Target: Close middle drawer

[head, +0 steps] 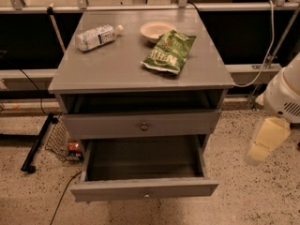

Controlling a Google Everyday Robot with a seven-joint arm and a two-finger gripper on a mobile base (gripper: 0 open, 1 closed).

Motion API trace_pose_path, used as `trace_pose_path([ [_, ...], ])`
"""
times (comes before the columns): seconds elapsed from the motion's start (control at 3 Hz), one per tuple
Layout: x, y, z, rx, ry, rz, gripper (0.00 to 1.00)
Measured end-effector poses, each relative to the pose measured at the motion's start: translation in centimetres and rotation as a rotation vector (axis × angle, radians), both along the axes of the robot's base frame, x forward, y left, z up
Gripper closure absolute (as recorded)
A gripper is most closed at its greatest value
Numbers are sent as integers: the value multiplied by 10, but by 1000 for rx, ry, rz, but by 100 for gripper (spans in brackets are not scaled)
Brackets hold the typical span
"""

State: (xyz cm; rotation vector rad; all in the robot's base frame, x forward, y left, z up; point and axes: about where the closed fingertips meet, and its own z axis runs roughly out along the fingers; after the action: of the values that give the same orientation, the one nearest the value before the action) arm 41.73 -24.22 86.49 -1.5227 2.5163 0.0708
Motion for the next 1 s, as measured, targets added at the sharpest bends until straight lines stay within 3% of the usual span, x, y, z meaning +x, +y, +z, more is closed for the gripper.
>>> trace_pose_path([
  [0.33, -17, -8, -61, 8, 64, -100, 0],
  [0.67, -17, -8, -61, 8, 64, -100, 0],
  [1.0, -19, -8, -87, -4, 107, -134, 0],
])
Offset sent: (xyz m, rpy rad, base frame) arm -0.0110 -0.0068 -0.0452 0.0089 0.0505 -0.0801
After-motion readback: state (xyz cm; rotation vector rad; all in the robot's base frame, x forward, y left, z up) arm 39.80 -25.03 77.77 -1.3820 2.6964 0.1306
